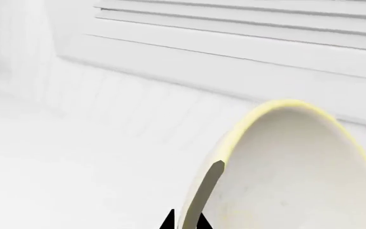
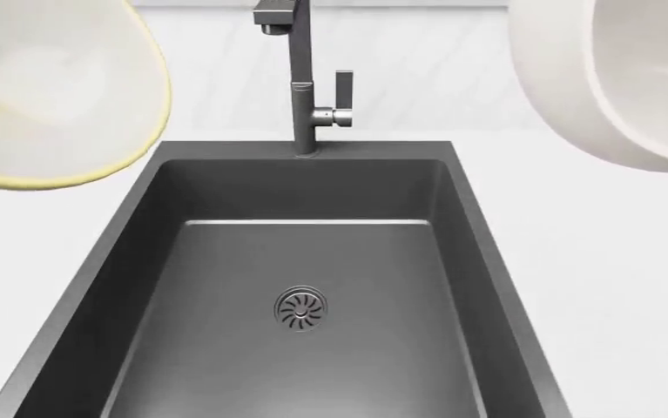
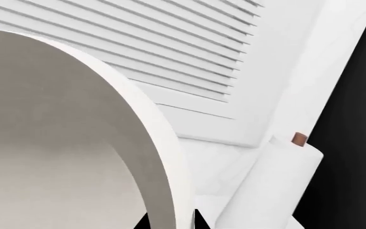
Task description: Stack the bowls in the sink.
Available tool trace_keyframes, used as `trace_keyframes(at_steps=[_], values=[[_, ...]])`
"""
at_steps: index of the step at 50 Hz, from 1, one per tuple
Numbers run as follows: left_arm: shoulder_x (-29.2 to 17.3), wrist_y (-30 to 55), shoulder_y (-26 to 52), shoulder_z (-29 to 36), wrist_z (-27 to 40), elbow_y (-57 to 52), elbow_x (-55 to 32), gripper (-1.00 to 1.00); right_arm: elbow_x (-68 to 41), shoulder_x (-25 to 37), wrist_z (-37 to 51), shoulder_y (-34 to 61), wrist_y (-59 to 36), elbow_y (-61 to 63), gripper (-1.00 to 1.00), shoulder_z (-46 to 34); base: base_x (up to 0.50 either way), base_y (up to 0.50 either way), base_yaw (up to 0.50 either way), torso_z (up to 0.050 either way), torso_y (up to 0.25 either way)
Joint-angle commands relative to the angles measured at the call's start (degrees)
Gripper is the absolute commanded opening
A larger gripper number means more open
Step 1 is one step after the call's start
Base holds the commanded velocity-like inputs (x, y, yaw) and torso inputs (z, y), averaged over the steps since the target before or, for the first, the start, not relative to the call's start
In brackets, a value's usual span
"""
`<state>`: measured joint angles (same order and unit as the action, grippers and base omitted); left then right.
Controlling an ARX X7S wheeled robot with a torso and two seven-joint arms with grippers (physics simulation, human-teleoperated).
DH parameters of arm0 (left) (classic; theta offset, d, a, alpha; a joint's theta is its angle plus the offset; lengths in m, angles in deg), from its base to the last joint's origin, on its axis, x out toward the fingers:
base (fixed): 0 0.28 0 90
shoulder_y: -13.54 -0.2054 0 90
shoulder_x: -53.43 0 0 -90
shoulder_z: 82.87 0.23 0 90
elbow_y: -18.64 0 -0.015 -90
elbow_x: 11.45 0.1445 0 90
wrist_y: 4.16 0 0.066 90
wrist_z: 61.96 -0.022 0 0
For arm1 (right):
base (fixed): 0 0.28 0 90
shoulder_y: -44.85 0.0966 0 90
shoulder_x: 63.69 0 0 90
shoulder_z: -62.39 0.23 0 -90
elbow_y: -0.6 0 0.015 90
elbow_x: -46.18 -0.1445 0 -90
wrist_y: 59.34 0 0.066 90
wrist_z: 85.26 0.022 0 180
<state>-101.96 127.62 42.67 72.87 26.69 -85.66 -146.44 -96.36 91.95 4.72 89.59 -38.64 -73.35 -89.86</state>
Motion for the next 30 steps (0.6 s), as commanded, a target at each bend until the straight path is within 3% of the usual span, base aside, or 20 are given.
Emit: trace_keyframes(at_steps=[1,30], values=[[2.02,1.53,1.65,3.45,-0.63,1.92,1.28,-1.0,0.01,-0.64,-0.03,0.2,-0.11,-0.42,-1.0,0.28,0.02,0.0,0.0,0.0,0.0],[8.77,0.39,-1.25,6.85,-4.19,2.86,3.31,-1.0,0.15,0.51,-0.32,-0.2,0.91,0.68,-1.0,-0.35,0.02,0.0,0.0,0.0,0.0]])
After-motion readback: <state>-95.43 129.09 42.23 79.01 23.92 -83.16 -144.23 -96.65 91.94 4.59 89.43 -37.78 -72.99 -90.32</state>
